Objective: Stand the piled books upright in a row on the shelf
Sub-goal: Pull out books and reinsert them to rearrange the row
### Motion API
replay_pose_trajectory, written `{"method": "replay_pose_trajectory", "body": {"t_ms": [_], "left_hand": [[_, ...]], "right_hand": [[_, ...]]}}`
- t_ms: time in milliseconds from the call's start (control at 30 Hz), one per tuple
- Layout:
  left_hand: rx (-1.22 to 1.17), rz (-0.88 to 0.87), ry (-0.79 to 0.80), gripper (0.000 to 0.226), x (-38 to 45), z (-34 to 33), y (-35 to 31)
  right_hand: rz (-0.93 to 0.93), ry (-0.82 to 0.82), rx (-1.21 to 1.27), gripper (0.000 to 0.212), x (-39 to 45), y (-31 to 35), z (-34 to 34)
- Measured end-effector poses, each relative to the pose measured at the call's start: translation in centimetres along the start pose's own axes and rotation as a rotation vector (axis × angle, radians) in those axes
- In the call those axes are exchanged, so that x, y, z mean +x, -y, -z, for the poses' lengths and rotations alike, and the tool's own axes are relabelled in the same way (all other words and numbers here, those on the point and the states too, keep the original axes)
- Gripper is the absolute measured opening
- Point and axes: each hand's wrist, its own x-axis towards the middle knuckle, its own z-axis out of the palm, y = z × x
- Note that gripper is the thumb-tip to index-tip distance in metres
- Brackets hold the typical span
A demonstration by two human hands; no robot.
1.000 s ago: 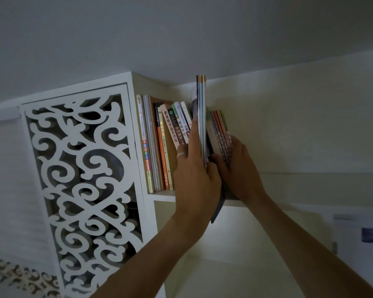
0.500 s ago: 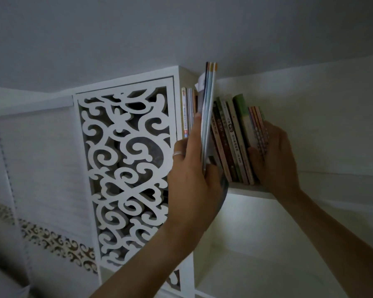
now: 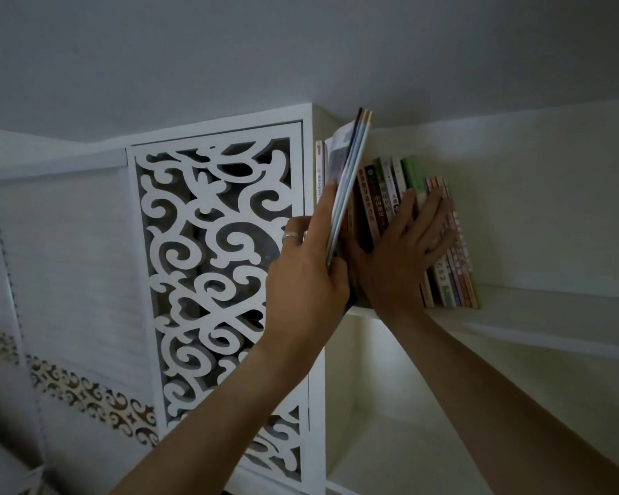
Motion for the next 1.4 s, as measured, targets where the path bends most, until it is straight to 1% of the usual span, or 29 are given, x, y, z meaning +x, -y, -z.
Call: {"method": "replay_pose_trajectory", "body": {"t_ms": [100,367,567,633,733,867,967,1067,1100,1200,1267,1400], "left_hand": [[0.007,-0.013,0.006,0.087,0.2,0.2,0.0],[0.019,-0.023,-0.008,0.086,0.3,0.1,0.2],[0.026,-0.021,-0.028,0.083,0.3,0.4,0.1],[0.037,-0.026,-0.031,0.083,0.4,0.6,0.1],[0.008,-0.032,-0.031,0.083,0.3,0.9,0.0],[-0.040,-0.037,-0.042,0.083,-0.2,0.6,-0.7],[-0.062,-0.077,-0.018,0.081,-1.4,-0.1,-2.1],[-0.022,-0.113,-0.016,0.081,-2.0,-1.0,-2.8],[-0.018,-0.105,-0.025,0.080,-1.9,-1.1,-2.8],[-0.040,-0.038,-0.056,0.081,-0.9,-1.4,-2.3],[-0.065,-0.002,-0.073,0.082,-0.3,-1.6,-1.7],[-0.015,-0.019,-0.051,0.084,0.3,-2.7,-1.7]], "right_hand": [[-0.060,-0.025,-0.032,0.107,0.0,0.9,-0.8],[-0.060,-0.076,-0.090,0.105,0.2,0.8,-1.7],[-0.054,-0.073,-0.090,0.114,0.4,0.8,-1.6],[-0.034,-0.066,-0.097,0.111,0.5,0.6,-1.3],[0.043,-0.057,-0.095,0.107,0.8,-0.4,-0.8],[0.104,-0.099,-0.100,0.106,1.6,-1.8,-0.6],[0.099,-0.181,-0.108,0.093,1.9,-2.3,-0.8],[0.081,-0.225,-0.092,0.080,2.0,-2.3,-1.0],[0.075,-0.227,-0.084,0.081,2.0,-2.4,-1.0],[0.075,-0.194,-0.070,0.092,2.3,-2.9,-0.7],[0.071,-0.184,-0.094,0.095,2.5,-3.4,-0.4],[0.061,-0.135,-0.155,0.103,2.8,-4.1,-0.2]]}}
